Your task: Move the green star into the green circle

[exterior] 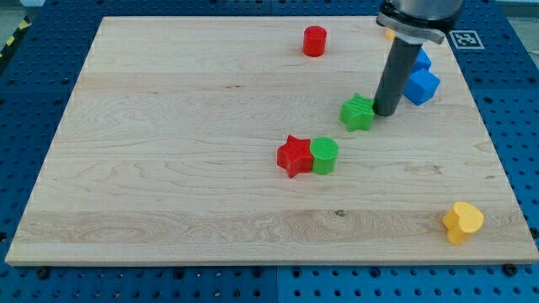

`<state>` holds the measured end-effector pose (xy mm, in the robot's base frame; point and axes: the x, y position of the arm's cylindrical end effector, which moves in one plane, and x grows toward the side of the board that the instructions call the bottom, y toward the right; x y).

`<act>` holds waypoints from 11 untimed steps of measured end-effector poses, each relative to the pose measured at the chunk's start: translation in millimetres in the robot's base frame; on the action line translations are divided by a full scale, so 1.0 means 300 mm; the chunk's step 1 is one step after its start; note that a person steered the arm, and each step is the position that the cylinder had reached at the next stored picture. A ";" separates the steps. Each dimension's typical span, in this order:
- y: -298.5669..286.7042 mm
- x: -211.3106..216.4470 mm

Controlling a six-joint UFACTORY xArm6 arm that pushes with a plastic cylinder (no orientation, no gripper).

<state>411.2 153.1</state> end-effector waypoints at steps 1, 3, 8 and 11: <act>-0.023 0.000; -0.206 -0.026; -0.314 0.074; -0.307 -0.291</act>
